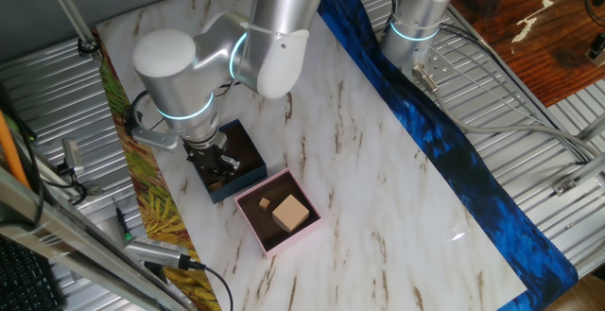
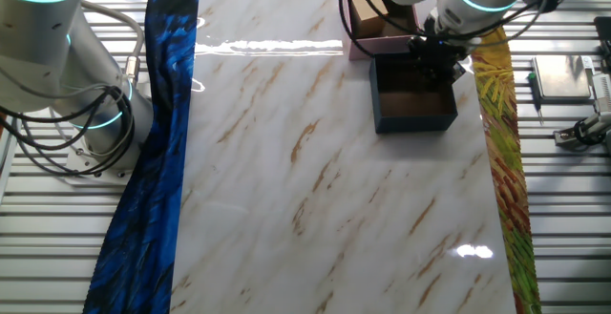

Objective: Move an object from one box to another

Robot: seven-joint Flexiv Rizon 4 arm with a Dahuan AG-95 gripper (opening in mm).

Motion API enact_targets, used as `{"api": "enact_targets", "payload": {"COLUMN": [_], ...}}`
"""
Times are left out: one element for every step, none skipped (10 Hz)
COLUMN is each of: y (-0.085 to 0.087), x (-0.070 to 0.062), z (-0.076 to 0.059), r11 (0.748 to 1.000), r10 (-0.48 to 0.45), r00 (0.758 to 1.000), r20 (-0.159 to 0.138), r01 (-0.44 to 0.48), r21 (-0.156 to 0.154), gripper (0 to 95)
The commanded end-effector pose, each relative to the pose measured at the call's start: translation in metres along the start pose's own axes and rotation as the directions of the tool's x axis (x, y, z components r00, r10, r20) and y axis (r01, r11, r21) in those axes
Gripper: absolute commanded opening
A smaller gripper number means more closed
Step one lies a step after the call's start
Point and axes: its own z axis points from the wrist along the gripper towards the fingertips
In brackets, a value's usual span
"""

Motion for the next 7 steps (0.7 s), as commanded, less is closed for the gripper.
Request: {"api": "enact_targets", "payload": {"y": [-0.0012,-0.0012,-0.0012,-0.0012,-0.0012,-0.0012,-0.0012], "x": [-0.0024,-0.0024,-0.0024,-0.0024,-0.0024,-0.0024,-0.0024], "z": [0.0015,0.0015,0.0015,0.0015,0.0015,0.0015,0.0015], "r11": [1.0,1.0,1.0,1.0,1.0,1.0,1.0], "r10": [-0.002,-0.003,-0.004,-0.002,-0.001,-0.001,-0.001], "r00": [1.0,1.0,1.0,1.0,1.0,1.0,1.0], "r20": [-0.002,-0.005,-0.005,-0.005,-0.004,-0.003,-0.004], "r01": [0.002,0.003,0.004,0.002,0.001,0.001,0.001], "r21": [-0.006,-0.005,-0.004,-0.003,-0.001,0.001,0.005], "gripper": [0.0,0.0,0.0,0.0,0.0,0.0,0.0]}}
